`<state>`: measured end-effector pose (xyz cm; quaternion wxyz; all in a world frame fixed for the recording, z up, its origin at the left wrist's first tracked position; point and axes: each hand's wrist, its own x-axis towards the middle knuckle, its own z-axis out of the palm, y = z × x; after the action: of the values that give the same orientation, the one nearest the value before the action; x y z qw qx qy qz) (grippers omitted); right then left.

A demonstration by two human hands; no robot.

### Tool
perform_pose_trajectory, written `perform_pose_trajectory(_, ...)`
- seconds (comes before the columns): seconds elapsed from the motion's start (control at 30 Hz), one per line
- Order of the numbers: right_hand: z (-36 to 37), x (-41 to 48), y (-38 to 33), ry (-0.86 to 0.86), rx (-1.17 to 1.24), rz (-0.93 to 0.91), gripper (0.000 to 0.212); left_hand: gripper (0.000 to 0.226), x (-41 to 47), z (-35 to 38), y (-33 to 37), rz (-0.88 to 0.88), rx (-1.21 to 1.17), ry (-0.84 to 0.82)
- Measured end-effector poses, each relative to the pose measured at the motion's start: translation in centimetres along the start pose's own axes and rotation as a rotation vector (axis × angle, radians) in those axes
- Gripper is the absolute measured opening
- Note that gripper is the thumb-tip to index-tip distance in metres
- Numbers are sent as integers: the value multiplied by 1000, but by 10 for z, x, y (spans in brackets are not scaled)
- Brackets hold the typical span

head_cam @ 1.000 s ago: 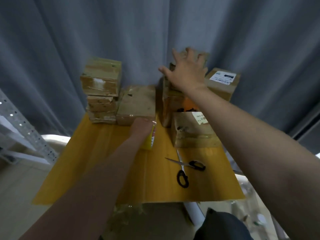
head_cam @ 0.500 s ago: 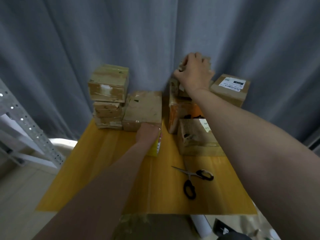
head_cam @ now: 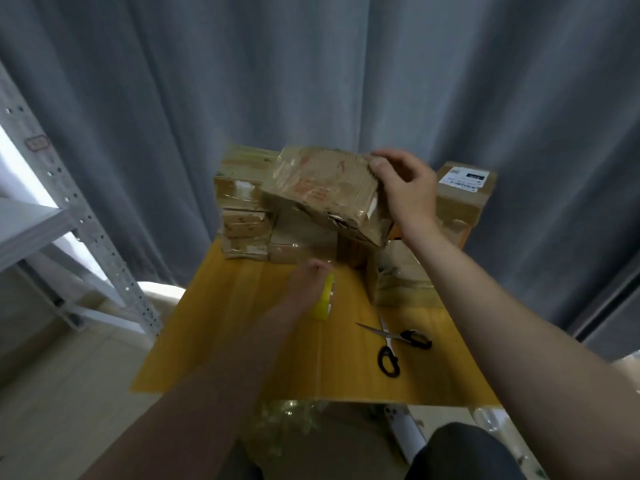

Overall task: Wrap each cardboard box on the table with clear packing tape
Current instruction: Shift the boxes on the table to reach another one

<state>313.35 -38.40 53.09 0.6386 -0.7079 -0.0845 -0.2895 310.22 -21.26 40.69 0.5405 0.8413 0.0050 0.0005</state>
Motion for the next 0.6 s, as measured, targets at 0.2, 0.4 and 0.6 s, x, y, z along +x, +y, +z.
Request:
perform_pose_trajectory(0.2, 14, -30, -8, -105, 279, 717, 23, 19, -45, -60, 20, -12, 13, -92)
perform_pose_trajectory(0.4, 13, -66, 18, -419, 306, 1166, 39, 18, -116, -141, 48, -82, 188, -461)
perform_pose_trajectory(0.6, 27, -119, 63, -530, 228, 1490, 51, 29, -135, -158, 60, -150, -240, -360)
